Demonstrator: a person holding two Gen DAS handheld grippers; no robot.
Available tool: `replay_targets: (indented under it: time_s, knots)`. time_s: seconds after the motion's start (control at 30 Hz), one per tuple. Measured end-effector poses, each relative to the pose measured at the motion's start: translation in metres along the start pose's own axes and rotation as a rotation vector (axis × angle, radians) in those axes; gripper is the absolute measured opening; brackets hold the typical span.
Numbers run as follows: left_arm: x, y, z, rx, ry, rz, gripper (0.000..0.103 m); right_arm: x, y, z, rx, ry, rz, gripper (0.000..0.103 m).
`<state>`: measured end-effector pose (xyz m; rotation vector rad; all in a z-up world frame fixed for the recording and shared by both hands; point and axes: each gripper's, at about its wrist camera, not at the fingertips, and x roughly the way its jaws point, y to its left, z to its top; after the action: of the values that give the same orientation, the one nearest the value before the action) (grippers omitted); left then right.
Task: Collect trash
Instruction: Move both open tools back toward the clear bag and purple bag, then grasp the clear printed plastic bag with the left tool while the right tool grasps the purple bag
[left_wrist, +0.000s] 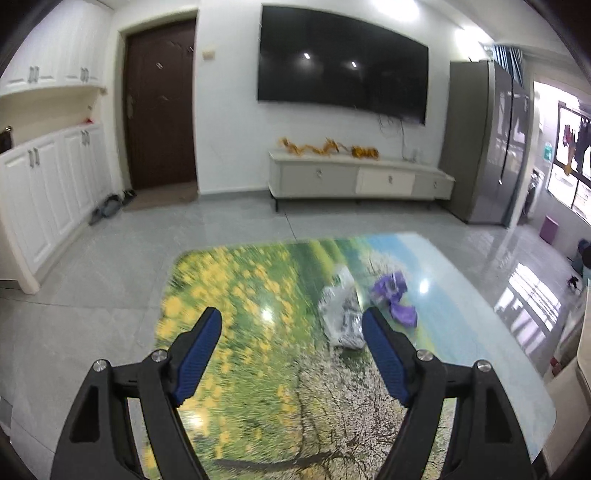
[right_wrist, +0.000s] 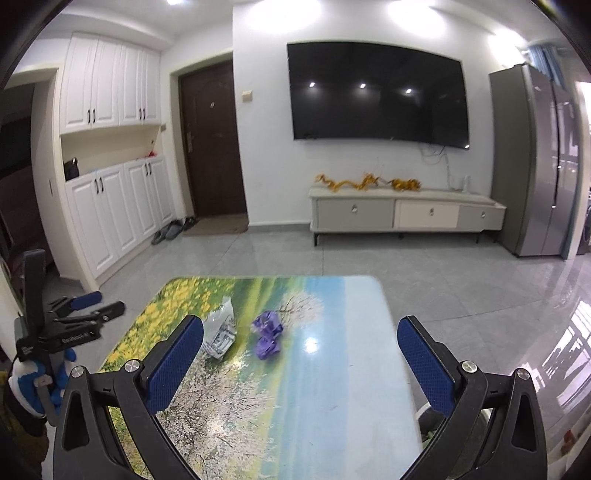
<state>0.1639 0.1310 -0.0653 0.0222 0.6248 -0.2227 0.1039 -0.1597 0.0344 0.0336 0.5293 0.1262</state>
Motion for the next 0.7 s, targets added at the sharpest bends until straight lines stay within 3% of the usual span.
replay_targets:
  time_s: [0.23,0.53,0.6,0.7]
  knots:
    - [0.093,-0.028,-0.003,0.036,0.132,-0.090,0.077,0.081,0.000,-0.004,0.007,0.108,0.077,0.101]
    - [0.166,-0.040,0.007,0.057,0.220,-0.094,0.076,0.192,0.004,-0.014,0.062,0.231,0.187,0.091]
    - [0.174,-0.038,0.006,0.050,0.241,-0.106,0.064,0.216,0.007,-0.018,0.064,0.255,0.203,0.085]
    - [0.184,-0.031,0.001,0.007,0.273,-0.141,0.057,0.240,0.011,-0.022,0.071,0.275,0.220,0.085]
